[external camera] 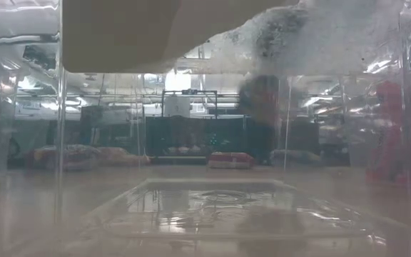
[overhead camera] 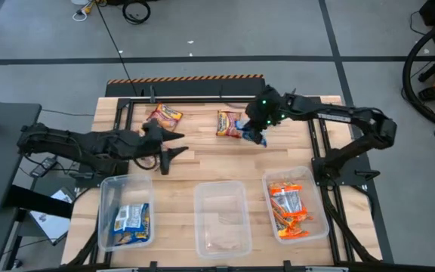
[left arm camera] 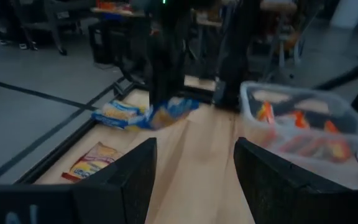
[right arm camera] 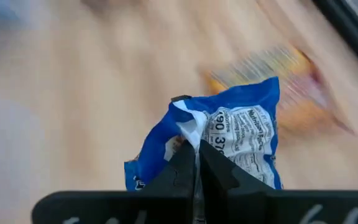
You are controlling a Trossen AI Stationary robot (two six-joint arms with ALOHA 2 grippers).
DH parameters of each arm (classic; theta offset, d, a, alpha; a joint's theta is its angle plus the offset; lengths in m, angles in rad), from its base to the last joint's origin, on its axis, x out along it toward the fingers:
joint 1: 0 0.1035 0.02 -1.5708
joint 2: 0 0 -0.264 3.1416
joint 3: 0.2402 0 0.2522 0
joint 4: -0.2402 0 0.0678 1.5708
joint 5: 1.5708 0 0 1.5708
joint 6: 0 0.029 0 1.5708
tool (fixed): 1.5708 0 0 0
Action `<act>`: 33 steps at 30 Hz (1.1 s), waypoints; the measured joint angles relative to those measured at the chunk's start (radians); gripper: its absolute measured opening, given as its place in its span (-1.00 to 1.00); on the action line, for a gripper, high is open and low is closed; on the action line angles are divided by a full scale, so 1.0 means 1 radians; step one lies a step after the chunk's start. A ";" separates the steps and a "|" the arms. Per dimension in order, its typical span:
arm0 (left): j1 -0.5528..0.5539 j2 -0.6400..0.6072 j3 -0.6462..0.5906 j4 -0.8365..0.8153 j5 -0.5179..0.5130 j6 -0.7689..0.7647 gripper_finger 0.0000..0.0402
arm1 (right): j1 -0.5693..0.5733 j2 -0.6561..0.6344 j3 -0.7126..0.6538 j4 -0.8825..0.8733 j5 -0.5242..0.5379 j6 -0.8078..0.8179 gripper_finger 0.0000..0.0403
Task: Sort Maruchan noodles
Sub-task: Put the bottom blue noodle pack into the left transparent bin
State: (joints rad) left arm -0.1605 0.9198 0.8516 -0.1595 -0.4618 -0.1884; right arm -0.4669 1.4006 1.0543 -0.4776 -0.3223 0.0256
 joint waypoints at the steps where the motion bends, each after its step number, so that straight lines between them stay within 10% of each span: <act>1: 0.008 0.015 0.000 0.001 0.025 0.012 0.09 | 0.011 -0.013 0.013 0.033 -0.058 0.061 -0.94; 12: 0.094 0.231 0.132 0.064 0.156 0.314 0.44 | 0.183 -0.009 0.069 0.333 -0.281 0.496 -0.94; 18: 0.131 0.337 0.180 0.056 0.369 0.402 0.52 | 0.270 0.025 0.068 0.462 -0.292 0.556 -0.94; 33: 0.130 0.454 0.183 0.166 0.467 0.444 0.37 | 0.337 0.038 0.069 0.577 -0.255 0.553 -0.91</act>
State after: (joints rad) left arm -0.0304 1.3734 1.0349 0.0068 0.0055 0.2553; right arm -0.1303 1.4384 1.1229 0.0997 -0.5775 0.5782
